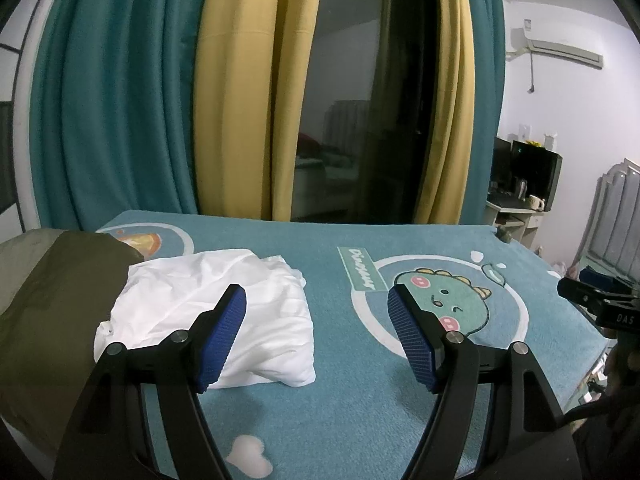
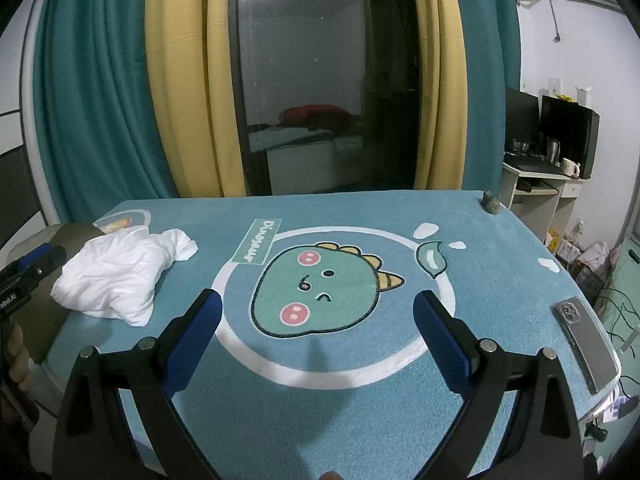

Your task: Fold large clothes

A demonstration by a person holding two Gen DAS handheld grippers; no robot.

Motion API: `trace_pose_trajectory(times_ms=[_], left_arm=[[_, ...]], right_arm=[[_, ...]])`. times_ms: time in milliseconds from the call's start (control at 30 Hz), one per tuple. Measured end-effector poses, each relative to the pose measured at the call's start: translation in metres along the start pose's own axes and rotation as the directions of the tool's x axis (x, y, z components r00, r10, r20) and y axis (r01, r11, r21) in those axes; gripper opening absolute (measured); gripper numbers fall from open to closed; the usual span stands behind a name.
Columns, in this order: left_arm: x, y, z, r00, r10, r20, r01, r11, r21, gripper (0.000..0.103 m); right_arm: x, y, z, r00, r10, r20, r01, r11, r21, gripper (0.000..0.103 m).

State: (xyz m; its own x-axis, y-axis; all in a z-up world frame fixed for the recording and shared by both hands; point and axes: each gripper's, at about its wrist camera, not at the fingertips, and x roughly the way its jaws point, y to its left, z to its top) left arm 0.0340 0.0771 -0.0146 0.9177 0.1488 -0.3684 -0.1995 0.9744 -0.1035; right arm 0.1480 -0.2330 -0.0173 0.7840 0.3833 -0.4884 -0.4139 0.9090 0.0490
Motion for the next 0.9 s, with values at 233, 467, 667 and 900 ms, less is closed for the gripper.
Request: trace_pose_trajectory(times_ms=[233, 467, 667, 900], left_arm=[[-0.0007, -0.0001, 0.0000, 1.000, -0.001, -0.003, 0.001, 1.000, 0.001, 0.076], [-0.0011, 0.0012, 0.0005, 1.000, -0.002, -0.001, 0.002, 1.000, 0.001, 0.076], [-0.0017, 0.0020, 0.0009, 1.000, -0.005, 0.002, 0.005, 1.000, 0.003, 0.076], [-0.0019, 0.0067, 0.0018, 1.000, -0.014, 0.004, 0.014, 1.000, 0.006, 0.076]], right_arm=[[0.0000, 0.0006, 0.0000, 1.000, -0.001, -0.001, 0.001, 1.000, 0.000, 0.096], [0.0001, 0.0022, 0.0001, 1.000, 0.004, -0.002, -0.004, 1.000, -0.001, 0.096], [-0.0030, 0.0050, 0.0001, 1.000, 0.011, -0.001, -0.011, 1.000, -0.005, 0.096], [-0.0043, 0.0065, 0.0005, 1.000, 0.011, -0.001, -0.011, 1.000, -0.005, 0.096]])
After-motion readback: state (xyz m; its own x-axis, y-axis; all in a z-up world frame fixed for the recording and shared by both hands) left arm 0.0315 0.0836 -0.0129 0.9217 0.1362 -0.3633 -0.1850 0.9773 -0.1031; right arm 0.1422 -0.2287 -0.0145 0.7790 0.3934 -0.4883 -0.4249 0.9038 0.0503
